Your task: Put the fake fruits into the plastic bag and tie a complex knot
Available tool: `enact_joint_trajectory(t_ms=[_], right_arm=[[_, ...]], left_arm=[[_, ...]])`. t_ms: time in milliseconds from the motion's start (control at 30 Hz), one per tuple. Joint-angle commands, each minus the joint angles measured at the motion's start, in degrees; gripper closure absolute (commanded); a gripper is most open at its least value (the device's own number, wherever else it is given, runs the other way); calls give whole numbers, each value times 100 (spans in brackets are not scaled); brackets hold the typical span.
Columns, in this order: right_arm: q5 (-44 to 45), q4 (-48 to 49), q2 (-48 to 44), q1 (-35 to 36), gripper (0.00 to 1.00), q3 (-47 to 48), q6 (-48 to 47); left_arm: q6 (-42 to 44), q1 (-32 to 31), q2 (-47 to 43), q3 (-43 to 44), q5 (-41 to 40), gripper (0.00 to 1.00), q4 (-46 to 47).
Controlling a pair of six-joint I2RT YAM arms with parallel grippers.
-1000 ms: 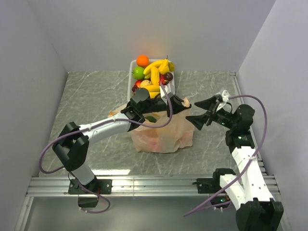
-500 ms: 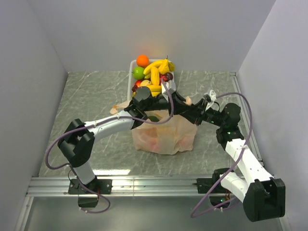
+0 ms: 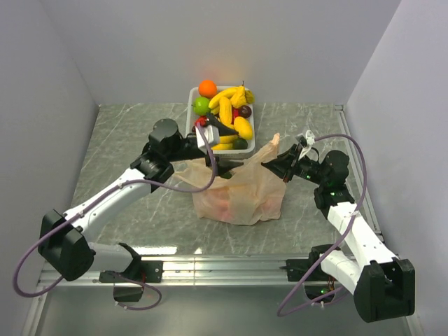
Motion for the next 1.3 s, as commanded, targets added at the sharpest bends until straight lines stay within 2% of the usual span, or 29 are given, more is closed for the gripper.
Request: enact_joint_trajectory(t_ms=[0,100,333,367,400,467,500,533,567,667,700,733,867,900,967,1000,1033,1167,1267], right_arm=[[138,62,10,-10,100,113,170],[190,-26,72,-10,100,191,197],[278,-97,151,-37,100,297,241],[357,-114,160,-54,100,315,275],[410,-114,204,-63,100,324,311],[620,-175,292,-98,100,376,416],[856,-202,449,-90,100,411,486],[1007,-237,563,-90,100,464,582],[1147,-385,695,-90,100,604,775],[1595,-562,1275,-90,100,885,1258],[1693,-623,1520,-81,100,965,1391],[1702,-728,1636,-81,100,1044,1514],[1449,-1194,1795,-90,100,1360,1814],[1308,-1334,1760,-90,97,1387,1736],[1036,-1660,1690,-107,77,1326,1543],[1008,-1757,1550,-142,61,1291,1428],[1025,-1966,1453,-160,54,1247,1305],[1236,-2188,891,-274,34,852,743],[1280,-2232,548,-336,30,632,549]], left_arm=[[1220,-84,65,-345,334,1,-835],[1177,-101,380,-381,316,1,-675],[992,-49,1278,15,412,1,-1087],[1009,-49,1331,15,448,7,-1141],[914,-40,1401,-28,466,17,-1141],[852,-57,1463,-38,545,48,-1264],[808,-127,1472,-90,528,79,-1282],[729,-206,1463,-169,388,91,-1230],[633,-303,1437,-257,-109,99,-1020],[448,-672,1402,-564,-700,100,-721],[378,-925,1437,-678,-1477,100,-537],[368,-1023,1489,-697,-1738,100,-491],[70,-1147,1832,-495,-2188,100,-675],[-131,-1139,1919,-408,-2249,100,-667],[-221,-1051,1929,-398,-2119,100,-579],[-256,-1042,1903,-389,-2109,100,-527],[-273,-1042,1894,-372,-2031,100,-509],[-431,-998,1876,-302,-1820,100,-561],[-599,-919,1911,-240,-1749,100,-570]])
